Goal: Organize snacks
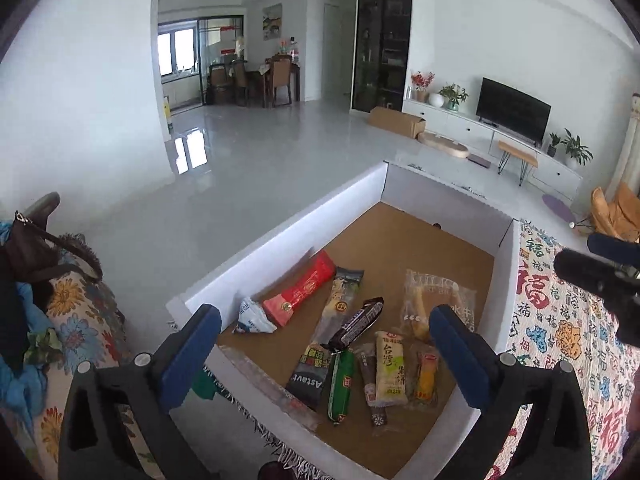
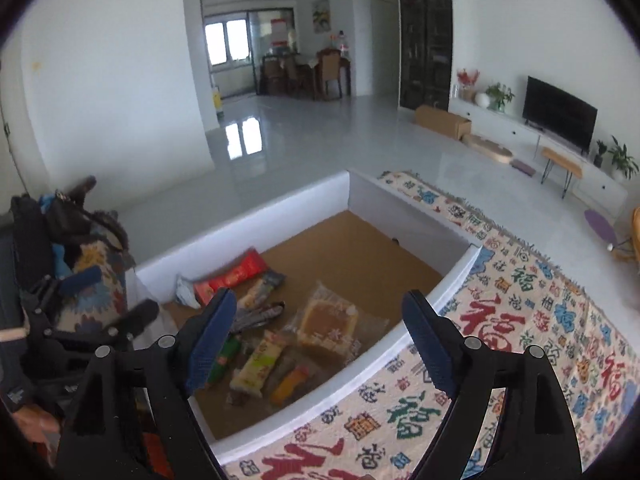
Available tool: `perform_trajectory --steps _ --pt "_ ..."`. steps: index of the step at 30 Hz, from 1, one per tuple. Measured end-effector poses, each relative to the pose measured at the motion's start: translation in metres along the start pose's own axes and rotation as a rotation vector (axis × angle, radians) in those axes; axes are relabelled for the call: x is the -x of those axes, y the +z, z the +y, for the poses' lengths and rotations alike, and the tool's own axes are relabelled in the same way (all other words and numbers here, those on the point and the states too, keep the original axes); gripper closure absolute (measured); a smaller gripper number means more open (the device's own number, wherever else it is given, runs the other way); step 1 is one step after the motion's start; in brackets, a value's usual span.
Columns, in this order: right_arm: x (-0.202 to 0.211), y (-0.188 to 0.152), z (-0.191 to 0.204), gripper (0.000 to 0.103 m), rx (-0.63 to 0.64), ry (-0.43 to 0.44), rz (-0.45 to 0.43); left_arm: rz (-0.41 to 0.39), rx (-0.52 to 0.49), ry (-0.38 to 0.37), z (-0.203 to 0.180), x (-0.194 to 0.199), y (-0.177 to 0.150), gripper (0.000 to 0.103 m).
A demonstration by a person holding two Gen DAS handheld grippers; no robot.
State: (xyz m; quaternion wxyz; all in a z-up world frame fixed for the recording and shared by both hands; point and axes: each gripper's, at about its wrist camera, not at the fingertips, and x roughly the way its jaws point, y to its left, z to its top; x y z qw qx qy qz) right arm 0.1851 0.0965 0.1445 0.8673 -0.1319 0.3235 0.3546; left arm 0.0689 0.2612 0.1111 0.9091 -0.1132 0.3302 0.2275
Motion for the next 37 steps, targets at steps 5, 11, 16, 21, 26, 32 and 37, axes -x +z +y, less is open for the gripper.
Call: perform_trajectory --steps 5,11,16,21,26,32,37 --pt "-0.013 -0.010 0.006 0.016 -0.004 0.015 0.109 0.004 -0.046 0.113 0.005 0.000 -0.009 0.000" --pt "-0.024 -0.012 0.014 0.016 -0.003 0.002 0.168 0.073 -0.054 0.125 0.009 -0.005 -0.014 0.000" --pt "-0.032 -0.013 0.022 0.016 -0.008 0.005 0.209 0.088 -0.093 0.123 0.002 -0.008 -0.015 0.000" --pt "-0.039 -0.015 0.024 0.016 0.003 -0.015 0.229 0.091 -0.100 0.088 -0.001 -0.007 -0.013 0.000" --pt "-0.042 -0.016 0.021 0.016 -0.005 -0.022 0.235 0.095 -0.097 0.083 -0.003 -0.007 -0.013 0.000" --pt "-0.044 -0.017 0.020 0.016 -0.013 -0.025 0.237 0.106 -0.093 0.078 -0.004 -0.011 -0.013 0.000" --pt "-0.046 -0.018 0.021 0.016 -0.011 -0.018 0.238 0.096 -0.063 0.073 -0.002 -0.010 -0.015 0.000"
